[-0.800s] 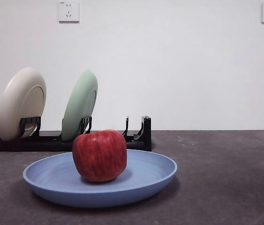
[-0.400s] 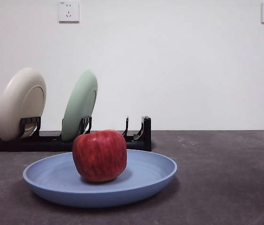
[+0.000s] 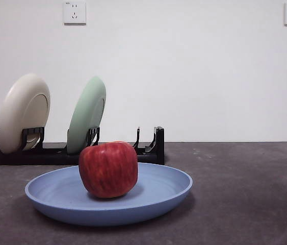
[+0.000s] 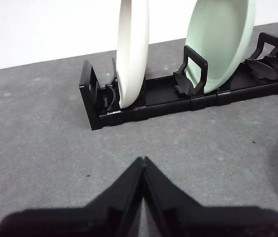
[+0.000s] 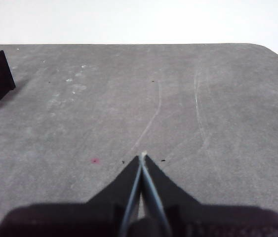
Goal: Take the blue plate from the plate rack,put the plate on the table,take the apple from the table,put the apple in the plate
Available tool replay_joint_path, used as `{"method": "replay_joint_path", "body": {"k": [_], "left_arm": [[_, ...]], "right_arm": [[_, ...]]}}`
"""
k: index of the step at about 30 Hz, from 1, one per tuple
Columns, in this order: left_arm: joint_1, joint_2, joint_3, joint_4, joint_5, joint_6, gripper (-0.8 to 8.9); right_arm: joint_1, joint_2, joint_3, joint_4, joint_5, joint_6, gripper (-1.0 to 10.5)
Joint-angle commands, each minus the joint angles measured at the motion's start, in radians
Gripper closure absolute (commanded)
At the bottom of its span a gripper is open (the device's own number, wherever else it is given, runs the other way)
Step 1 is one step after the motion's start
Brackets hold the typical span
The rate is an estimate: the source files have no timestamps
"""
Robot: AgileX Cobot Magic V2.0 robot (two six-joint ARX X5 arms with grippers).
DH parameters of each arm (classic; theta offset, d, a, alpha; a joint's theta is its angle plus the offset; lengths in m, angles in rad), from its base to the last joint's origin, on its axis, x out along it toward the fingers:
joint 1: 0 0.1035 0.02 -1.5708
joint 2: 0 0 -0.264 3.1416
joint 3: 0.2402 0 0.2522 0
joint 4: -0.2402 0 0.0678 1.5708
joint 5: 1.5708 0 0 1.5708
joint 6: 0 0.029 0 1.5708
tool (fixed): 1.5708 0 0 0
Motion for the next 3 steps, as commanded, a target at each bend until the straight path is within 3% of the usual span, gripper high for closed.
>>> {"method": "replay_joint_path", "body": {"k": [1,3], "left_arm": [[0.004,0.000,-0.010,0.007,0.001,0.000,8.17],[0.004,0.000,-0.010,0.007,0.000,0.000,8.18]], "right_arm": [[0.000,-0.001,-0.010,0.006,0.000,0.011,9.5],[0.000,-0.001,-0.010,0.006,0.000,0.011,9.5]]}}
